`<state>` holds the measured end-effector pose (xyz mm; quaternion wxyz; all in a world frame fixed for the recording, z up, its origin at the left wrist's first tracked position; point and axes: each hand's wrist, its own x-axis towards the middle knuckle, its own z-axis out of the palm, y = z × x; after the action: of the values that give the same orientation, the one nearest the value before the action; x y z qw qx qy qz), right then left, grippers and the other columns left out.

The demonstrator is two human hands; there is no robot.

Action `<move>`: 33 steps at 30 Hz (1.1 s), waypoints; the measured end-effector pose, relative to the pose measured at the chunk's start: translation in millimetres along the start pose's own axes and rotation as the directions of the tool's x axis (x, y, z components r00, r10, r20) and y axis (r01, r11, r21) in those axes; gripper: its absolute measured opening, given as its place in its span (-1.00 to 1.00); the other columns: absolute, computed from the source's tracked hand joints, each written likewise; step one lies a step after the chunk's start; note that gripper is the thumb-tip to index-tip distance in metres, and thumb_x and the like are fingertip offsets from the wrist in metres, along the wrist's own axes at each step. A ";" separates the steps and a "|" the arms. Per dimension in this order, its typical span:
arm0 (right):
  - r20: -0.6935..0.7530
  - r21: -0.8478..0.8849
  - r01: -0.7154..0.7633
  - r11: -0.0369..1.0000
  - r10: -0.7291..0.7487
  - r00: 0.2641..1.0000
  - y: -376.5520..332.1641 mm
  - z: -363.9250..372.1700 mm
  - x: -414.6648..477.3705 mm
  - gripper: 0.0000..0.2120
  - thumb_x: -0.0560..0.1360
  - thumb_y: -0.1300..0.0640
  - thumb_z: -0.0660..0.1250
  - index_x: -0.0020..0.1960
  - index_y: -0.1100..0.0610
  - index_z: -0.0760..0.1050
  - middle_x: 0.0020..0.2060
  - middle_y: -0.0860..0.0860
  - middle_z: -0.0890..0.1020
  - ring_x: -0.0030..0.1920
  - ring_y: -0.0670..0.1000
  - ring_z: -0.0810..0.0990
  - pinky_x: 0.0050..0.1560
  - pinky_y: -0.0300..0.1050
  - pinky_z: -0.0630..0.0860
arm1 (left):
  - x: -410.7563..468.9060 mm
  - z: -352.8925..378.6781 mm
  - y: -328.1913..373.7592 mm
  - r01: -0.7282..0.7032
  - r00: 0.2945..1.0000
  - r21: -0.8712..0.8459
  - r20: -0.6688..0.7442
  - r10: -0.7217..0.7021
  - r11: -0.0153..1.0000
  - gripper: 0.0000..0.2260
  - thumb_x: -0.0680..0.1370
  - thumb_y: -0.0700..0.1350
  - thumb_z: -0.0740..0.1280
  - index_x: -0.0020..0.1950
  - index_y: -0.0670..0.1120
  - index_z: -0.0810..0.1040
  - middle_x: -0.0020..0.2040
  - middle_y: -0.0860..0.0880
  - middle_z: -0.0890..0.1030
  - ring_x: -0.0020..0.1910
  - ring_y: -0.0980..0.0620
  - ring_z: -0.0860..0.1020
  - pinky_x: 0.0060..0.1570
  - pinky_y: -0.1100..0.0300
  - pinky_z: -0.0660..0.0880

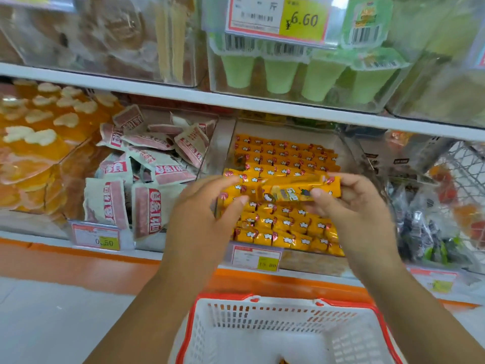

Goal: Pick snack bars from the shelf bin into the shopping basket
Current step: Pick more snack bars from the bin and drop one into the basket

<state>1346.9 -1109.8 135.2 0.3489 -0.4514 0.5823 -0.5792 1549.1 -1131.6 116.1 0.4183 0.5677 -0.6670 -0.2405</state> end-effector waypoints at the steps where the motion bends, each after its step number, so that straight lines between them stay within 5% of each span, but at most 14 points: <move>1: 0.010 -0.058 0.043 0.997 -0.043 0.999 -1.8 10.3 14.6 -0.75 0.48 0.20 0.43 0.14 0.15 0.49 -0.05 -0.01 0.71 -0.15 -0.03 0.72 -0.11 -0.23 0.63 | 6.2 -3.7 -6.1 -0.023 0.999 0.041 -0.048 0.025 0.999 -0.68 0.54 0.04 0.37 0.30 0.13 0.56 0.22 0.17 0.55 0.20 0.17 0.49 0.24 0.17 0.44; 5: 0.081 -0.372 0.189 0.909 -0.171 0.982 1.4 50.9 74.5 -0.76 0.47 0.03 0.47 0.06 0.08 0.51 -0.18 -0.05 0.67 -0.19 -0.07 0.64 -0.11 -0.14 0.58 | 21.6 -6.2 -25.9 -0.065 0.992 0.191 -0.090 0.083 0.979 -0.60 0.55 0.04 0.39 0.37 0.01 0.52 0.28 0.02 0.57 0.20 0.03 0.51 0.24 0.16 0.41; 7: 0.154 -0.474 0.247 0.845 -0.197 0.968 5.2 67.9 100.2 -0.72 0.46 0.00 0.47 0.12 -0.01 0.51 -0.09 -0.09 0.64 -0.11 -0.10 0.61 -0.04 -0.18 0.53 | 27.7 -3.0 -33.3 -0.104 0.990 0.294 -0.065 0.128 0.950 -0.57 0.54 0.10 0.36 0.35 -0.05 0.55 0.28 0.00 0.59 0.26 0.04 0.47 0.27 0.18 0.31; 14: 0.534 -0.721 0.418 0.553 0.059 0.843 22.0 96.8 139.0 -0.71 0.58 -0.08 0.30 0.26 -0.02 0.46 -0.06 -0.12 0.48 -0.17 -0.14 0.48 -0.27 -0.28 0.36 | 42.1 4.6 -44.4 -0.103 0.995 0.299 0.032 0.098 0.949 -0.54 0.55 0.15 0.29 0.38 -0.04 0.52 0.40 0.05 0.49 0.41 0.09 0.37 0.37 0.33 0.09; 17: 0.619 -0.732 0.542 0.414 0.072 0.782 37.7 102.7 140.3 -0.72 0.66 -0.01 0.14 0.28 0.00 0.51 0.01 -0.02 0.46 -0.02 -0.01 0.51 -0.16 -0.18 0.32 | 46.8 6.6 -45.8 -0.102 0.995 0.274 0.037 0.096 0.956 -0.59 0.57 0.10 0.32 0.39 0.00 0.51 0.42 0.08 0.46 0.43 0.12 0.33 0.32 0.54 -0.05; 19: 0.628 -0.736 0.549 0.397 0.095 0.773 37.9 102.3 143.7 -0.71 0.67 0.01 0.12 0.29 -0.01 0.53 0.09 0.01 0.39 0.09 -0.03 0.42 -0.06 -0.20 0.29 | 47.9 7.6 -46.2 -0.101 0.995 0.269 0.031 0.097 0.958 -0.60 0.56 0.06 0.35 0.38 0.00 0.52 0.41 0.07 0.47 0.43 0.10 0.34 0.34 0.49 -0.02; 21: 0.612 -0.715 0.497 0.492 0.097 0.785 31.7 97.6 149.7 -0.72 0.66 0.02 0.14 0.24 0.01 0.57 0.00 -0.01 0.43 -0.07 -0.17 0.43 -0.19 -0.31 0.31 | 48.2 8.5 -45.5 -0.098 0.995 0.262 0.030 0.093 0.960 -0.61 0.56 0.04 0.36 0.37 0.01 0.53 0.41 0.07 0.47 0.43 0.08 0.35 0.37 0.36 0.07; 24: 0.409 -0.718 0.351 0.601 -0.043 0.911 27.5 90.2 162.2 -0.82 0.62 0.03 0.24 0.11 -0.01 0.60 0.01 -0.06 0.52 -0.10 -0.15 0.49 -0.13 -0.29 0.34 | 48.0 9.0 -45.6 -0.096 0.995 0.264 0.025 0.092 0.960 -0.62 0.56 0.04 0.35 0.37 0.01 0.53 0.41 0.08 0.47 0.43 0.09 0.35 0.36 0.34 0.09; 30: 0.414 -0.856 0.361 0.369 0.072 0.908 32.0 107.2 169.3 -0.87 0.54 0.05 0.37 0.03 0.06 0.64 0.07 0.05 0.59 0.06 0.07 0.56 -0.05 -0.15 0.42 | 45.8 8.4 -43.5 -0.090 0.996 0.234 0.012 0.089 0.968 -0.62 0.56 0.01 0.37 0.37 -0.02 0.54 0.41 0.04 0.48 0.43 0.06 0.35 0.37 0.28 0.13; 33: 0.375 -0.838 0.346 0.421 -0.016 0.927 29.2 105.5 165.8 -0.97 0.55 0.05 0.33 -0.07 -0.07 0.50 -0.01 -0.04 0.61 0.01 0.05 0.59 -0.02 -0.07 0.51 | 44.2 6.8 -43.8 -0.091 0.996 0.228 0.019 0.089 0.969 -0.61 0.55 0.02 0.39 0.37 -0.02 0.54 0.42 0.03 0.47 0.44 0.06 0.35 0.37 0.26 0.14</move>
<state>1383.6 -1304.2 116.6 0.0791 -0.7121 0.6833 -0.1406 1567.6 -1185.5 90.2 0.3579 0.5801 -0.7172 -0.1454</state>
